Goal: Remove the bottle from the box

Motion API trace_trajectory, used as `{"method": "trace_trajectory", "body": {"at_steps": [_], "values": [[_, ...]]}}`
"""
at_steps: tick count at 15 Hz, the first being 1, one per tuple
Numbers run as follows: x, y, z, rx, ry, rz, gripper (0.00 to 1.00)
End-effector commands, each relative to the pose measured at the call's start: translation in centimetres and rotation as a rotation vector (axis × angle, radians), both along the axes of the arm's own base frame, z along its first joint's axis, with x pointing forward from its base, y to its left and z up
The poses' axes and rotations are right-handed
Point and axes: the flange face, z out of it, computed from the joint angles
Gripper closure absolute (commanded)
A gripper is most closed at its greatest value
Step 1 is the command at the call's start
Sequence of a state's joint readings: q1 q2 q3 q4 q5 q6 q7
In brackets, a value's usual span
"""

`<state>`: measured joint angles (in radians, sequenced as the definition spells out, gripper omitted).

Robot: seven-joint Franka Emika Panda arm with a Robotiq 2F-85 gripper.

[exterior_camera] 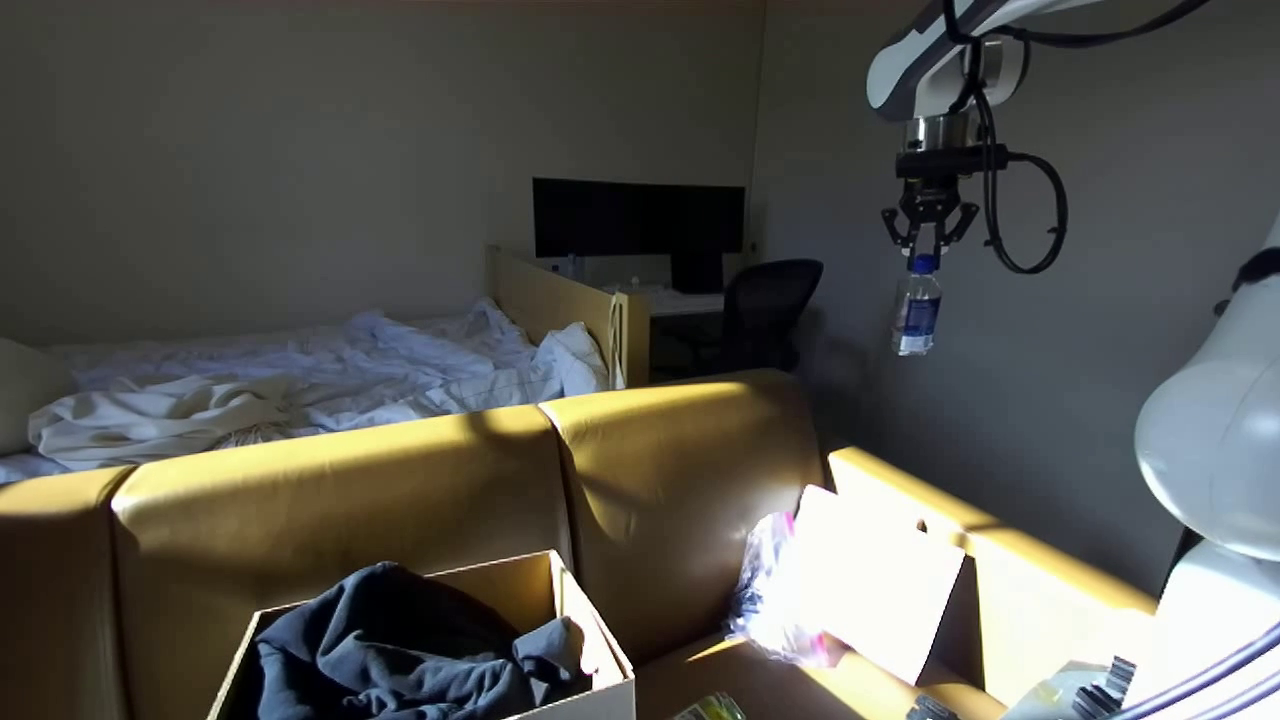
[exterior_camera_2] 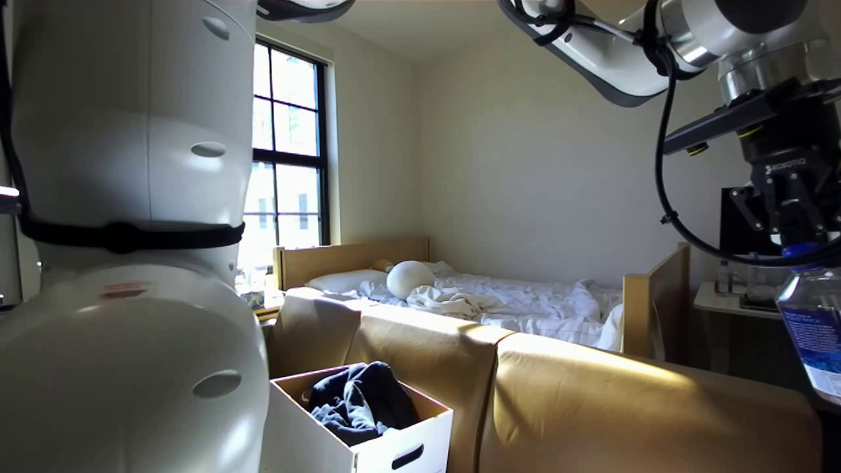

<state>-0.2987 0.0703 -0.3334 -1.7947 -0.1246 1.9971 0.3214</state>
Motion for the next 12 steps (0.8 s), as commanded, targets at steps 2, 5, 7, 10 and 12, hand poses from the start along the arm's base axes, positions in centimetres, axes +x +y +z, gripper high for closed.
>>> {"method": "trace_trajectory", "body": {"at_steps": [2, 5, 7, 10, 12], "values": [[-0.8, -4.8, -1.8, 0.039, -0.010, -0.114, 0.86], [-1.9, -8.0, -4.3, 0.084, -0.005, -0.215, 0.85], [-2.4, -9.4, -6.3, 0.116, -0.008, -0.263, 0.85], [-2.4, -10.2, -9.9, 0.172, -0.014, -0.317, 0.86], [-2.3, -10.8, -11.8, 0.172, -0.022, -0.358, 0.86]]}}
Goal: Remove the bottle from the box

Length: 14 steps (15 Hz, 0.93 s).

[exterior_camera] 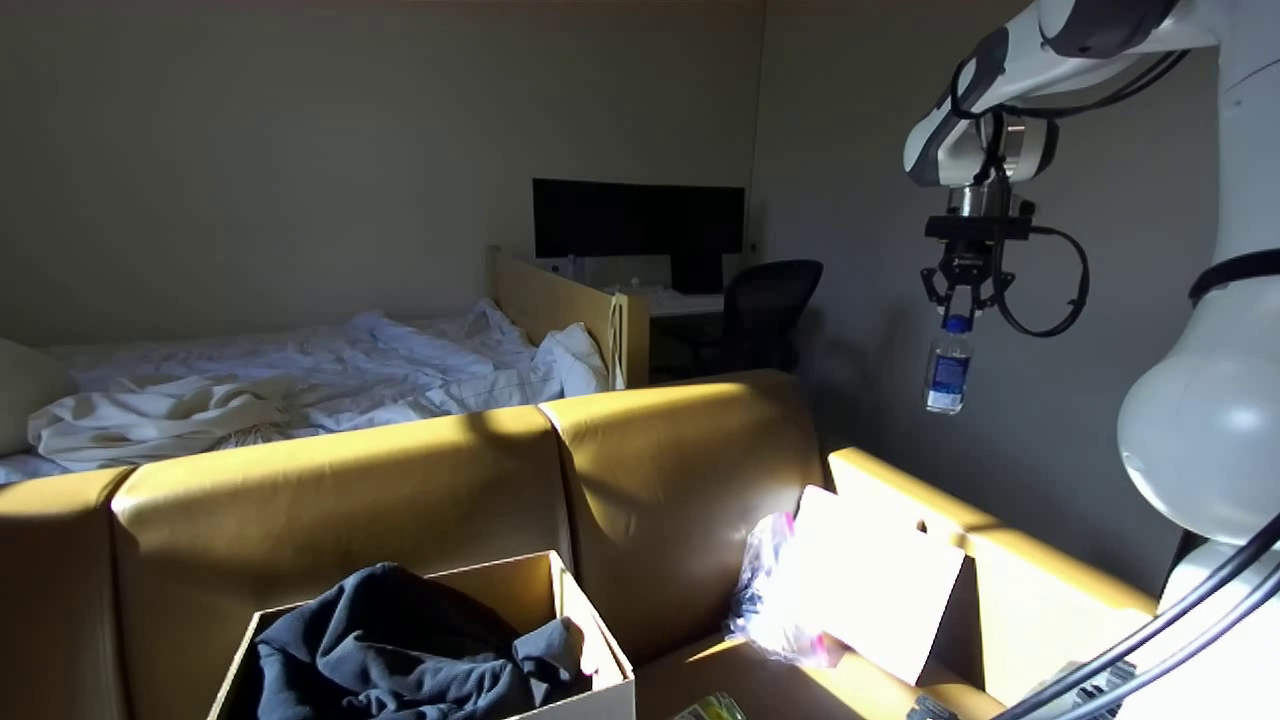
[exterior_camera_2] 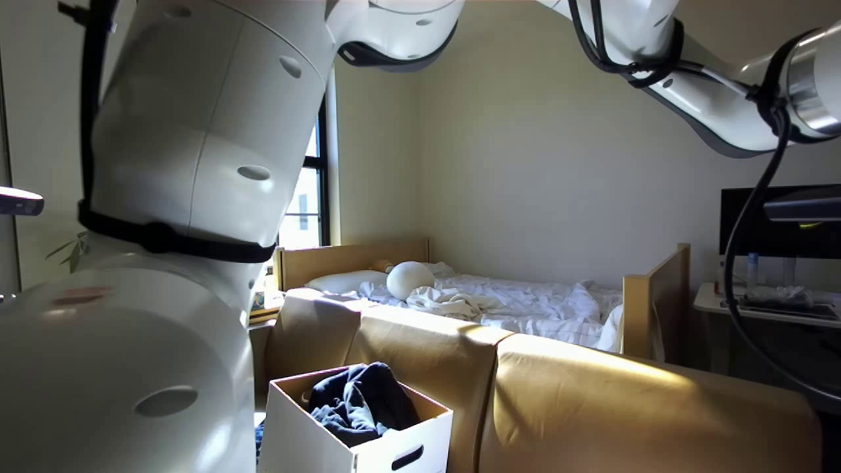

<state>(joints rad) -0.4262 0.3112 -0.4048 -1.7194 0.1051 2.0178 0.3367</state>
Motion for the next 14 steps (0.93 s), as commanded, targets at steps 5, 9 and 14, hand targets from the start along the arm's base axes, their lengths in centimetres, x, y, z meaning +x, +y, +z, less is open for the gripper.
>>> {"method": "trace_trajectory", "body": {"at_steps": [5, 9, 14], "values": [[0.2, -2.1, -6.2, 0.037, -0.012, -0.172, 0.86], [0.1, -2.1, -9.1, 0.075, 0.015, -0.206, 0.86], [-0.7, -2.7, -11.5, 0.080, 0.047, -0.261, 0.86]]}}
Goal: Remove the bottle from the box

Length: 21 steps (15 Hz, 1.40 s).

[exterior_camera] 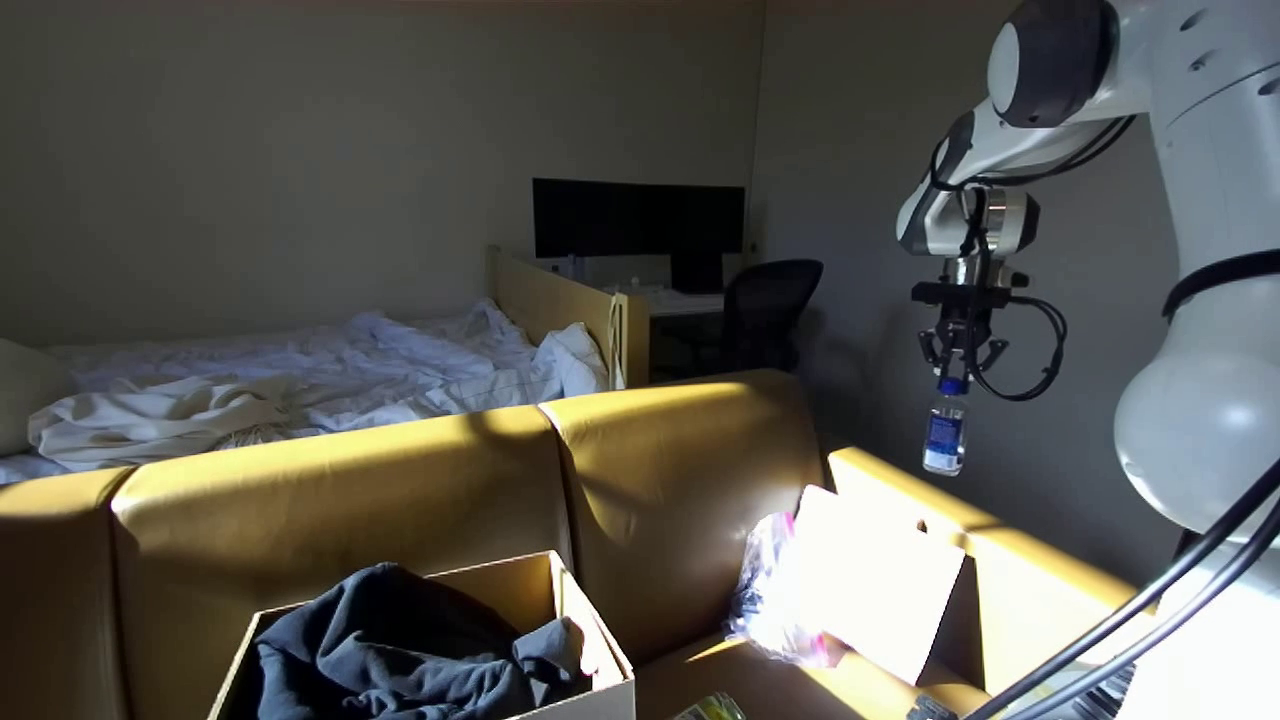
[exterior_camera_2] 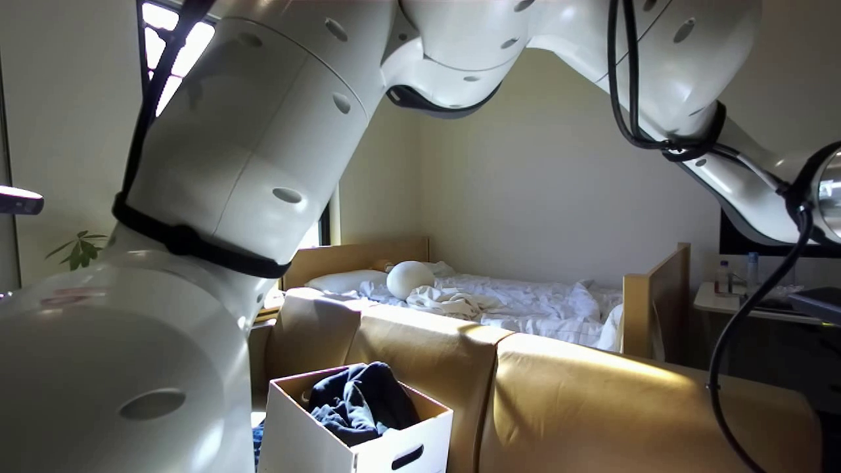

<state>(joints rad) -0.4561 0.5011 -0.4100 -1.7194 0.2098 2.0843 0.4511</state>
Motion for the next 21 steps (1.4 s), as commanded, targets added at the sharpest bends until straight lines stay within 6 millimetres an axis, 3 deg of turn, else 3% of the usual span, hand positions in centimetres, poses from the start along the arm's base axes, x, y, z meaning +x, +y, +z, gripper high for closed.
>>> {"method": "trace_trajectory", "body": {"at_steps": [1, 7, 18, 19, 20, 21], "values": [[-0.7, -0.9, -0.9, -0.003, -0.006, -0.074, 0.86], [-1.9, -1.9, -3.0, 0.021, 0.009, -0.125, 0.87], [-2.4, -1.8, -5.4, 0.076, 0.000, -0.163, 0.87], [-2.4, -1.7, -5.5, 0.079, 0.002, -0.164, 0.77], [-2.4, -1.7, -5.6, 0.080, 0.003, -0.164, 0.41], [-2.4, -1.7, -5.7, 0.080, 0.005, -0.166, 0.39]]}}
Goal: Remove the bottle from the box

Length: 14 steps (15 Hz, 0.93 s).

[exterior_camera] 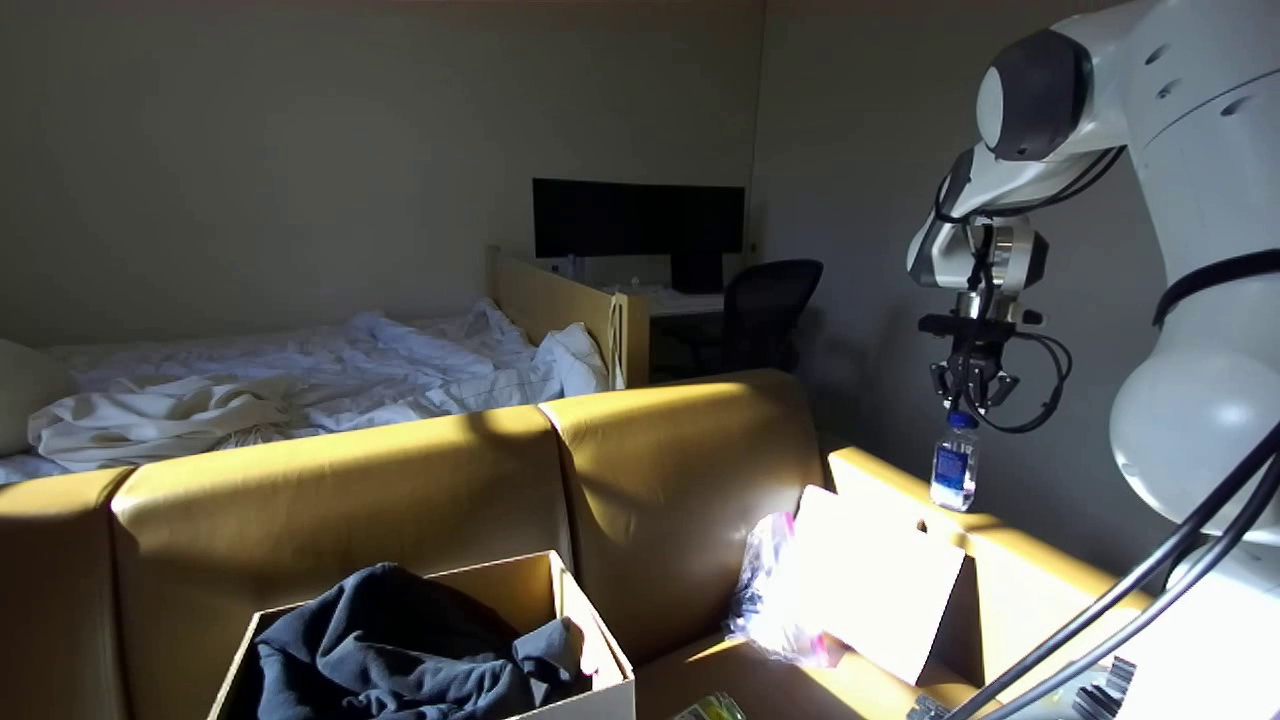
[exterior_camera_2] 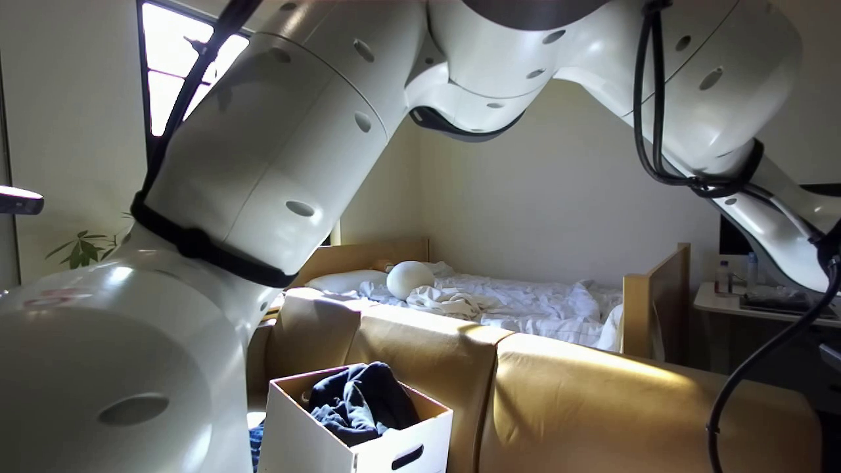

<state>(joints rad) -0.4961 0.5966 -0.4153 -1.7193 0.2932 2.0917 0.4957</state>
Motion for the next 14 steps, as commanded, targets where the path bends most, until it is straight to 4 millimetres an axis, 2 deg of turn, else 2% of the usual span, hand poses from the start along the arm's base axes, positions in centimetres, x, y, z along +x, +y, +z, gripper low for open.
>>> {"method": "trace_trajectory", "body": {"at_steps": [1, 5, 7, 11, 14], "values": [[-0.1, -0.1, 0.0, 0.008, -0.023, -0.028, 0.34], [0.0, -0.1, 1.0, 0.003, -0.033, -0.025, 0.09], [0.5, 0.6, 2.9, 0.004, -0.045, 0.003, 0.01], [3.1, 4.2, 10.5, -0.009, -0.115, 0.099, 0.00], [5.8, 9.9, 16.2, 0.072, -0.161, 0.258, 0.00]]}}
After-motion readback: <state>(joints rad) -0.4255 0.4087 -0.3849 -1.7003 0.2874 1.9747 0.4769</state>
